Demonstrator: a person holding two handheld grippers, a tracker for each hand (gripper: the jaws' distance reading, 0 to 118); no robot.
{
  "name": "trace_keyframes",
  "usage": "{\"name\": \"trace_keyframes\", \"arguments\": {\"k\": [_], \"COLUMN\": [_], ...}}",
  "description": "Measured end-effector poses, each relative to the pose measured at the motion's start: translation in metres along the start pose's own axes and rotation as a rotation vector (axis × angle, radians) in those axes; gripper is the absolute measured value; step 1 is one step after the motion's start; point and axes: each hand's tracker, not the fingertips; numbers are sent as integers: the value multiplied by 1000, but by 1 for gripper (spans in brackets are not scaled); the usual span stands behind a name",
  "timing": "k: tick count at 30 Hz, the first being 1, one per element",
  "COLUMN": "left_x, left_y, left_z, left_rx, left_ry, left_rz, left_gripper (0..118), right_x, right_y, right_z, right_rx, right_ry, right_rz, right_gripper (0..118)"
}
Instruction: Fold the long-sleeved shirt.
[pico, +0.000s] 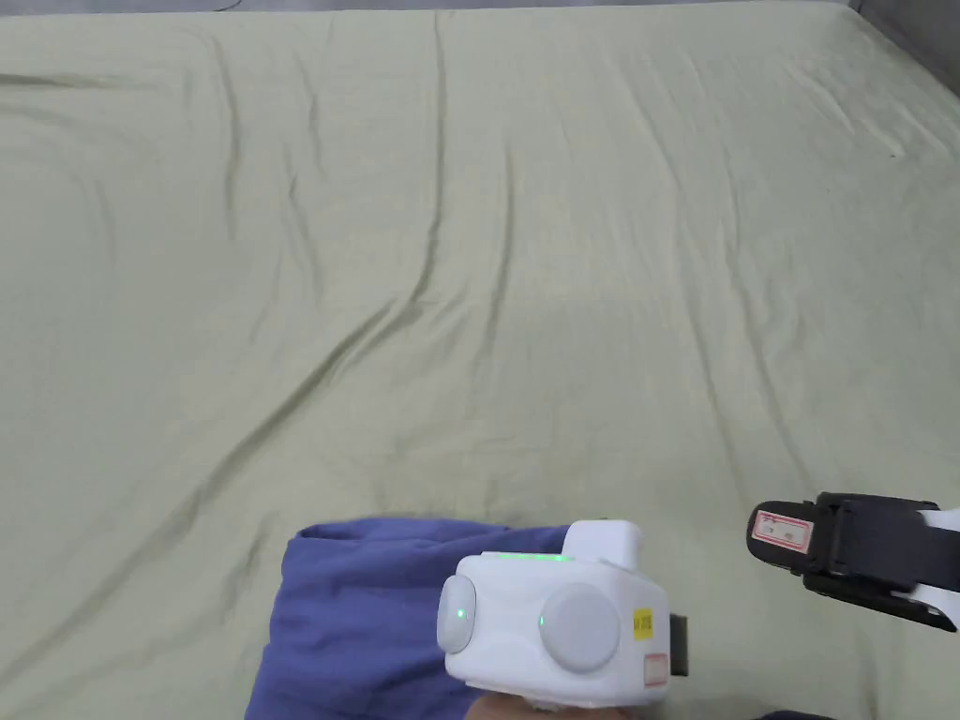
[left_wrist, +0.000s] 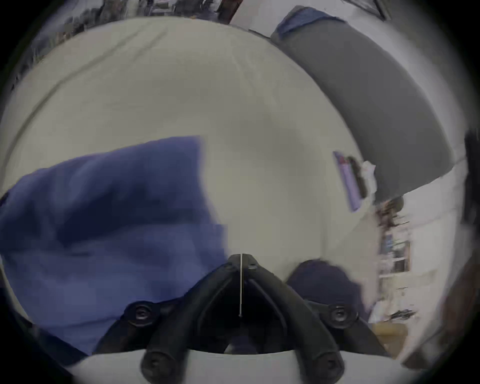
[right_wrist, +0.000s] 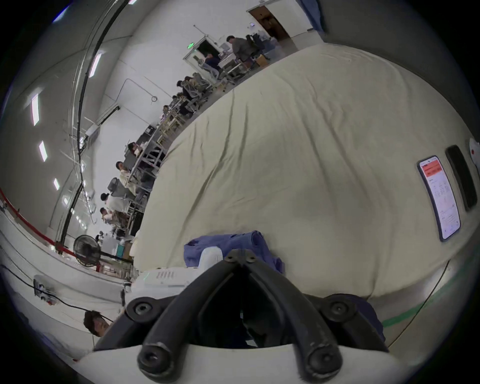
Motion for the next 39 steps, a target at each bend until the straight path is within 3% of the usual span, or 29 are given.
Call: {"name": "trace_keyframes", "arguments": {"k": [4, 7, 9, 12, 14, 17, 19, 20, 23, 24, 25, 27, 28, 29, 30, 33, 37, 39], "left_x": [2, -31, -67, -120, -150, -183, -192, -195, -194, -192, -191, -189, -190, -190, -191, -198, -218, -200], "left_y": [18, 26, 24, 15, 4, -17, -29, -33, -35, -33, -30, -26, -23, -18, -14, -7, 7, 13], "left_z": [74, 145, 187, 220, 231, 230, 224, 220, 208, 204, 201, 196, 193, 188, 182, 166, 128, 111], "left_rx": [167, 284, 355, 367, 356, 324, 286, 269, 224, 213, 203, 200, 199, 195, 193, 209, 97, 68], "left_ry": [-79, -78, 23, 258, 307, 272, 226, 210, 181, 165, 152, 113, 90, 83, 87, 119, 137, 68], "left_rz": [-33, 32, 77, 141, 189, 313, 337, 343, 307, 289, 274, 247, 236, 231, 226, 203, 217, 209], "left_gripper": [0, 0, 0, 0, 0, 0, 0, 0, 0, 1, 3, 29, 52, 95, 118, 117, 117, 105], "right_x": [2, -3, -11, -29, -34, -34, -33, -33, -29, -24, -24, -24, -23, -20, -18, -8, -4, -6], "right_y": [4, 4, 1, -6, -11, -19, -26, -30, -47, -51, -48, -45, -47, -49, -49, -47, -48, -48], "right_z": [8, -6, -28, -65, -95, -146, -172, -183, -215, -218, -214, -207, -206, -207, -205, -202, -201, -201], "right_rx": [30, -2, -61, -129, -202, -376, -465, -456, -433, -414, -406, -409, -403, -397, -388, -383, -381, -382], "right_ry": [18, 85, 102, 39, 43, 95, 35, -40, -317, -208, -204, -209, -207, -199, -185, -140, -122, -121], "right_rz": [-45, -107, -91, -40, -29, -139, -178, -133, 113, 93, 68, 36, 46, 49, 34, -39, -58, -54], "right_gripper": [0, 0, 0, 0, 0, 0, 0, 0, 0, 0, 0, 0, 0, 0, 0, 0, 0, 0]}}
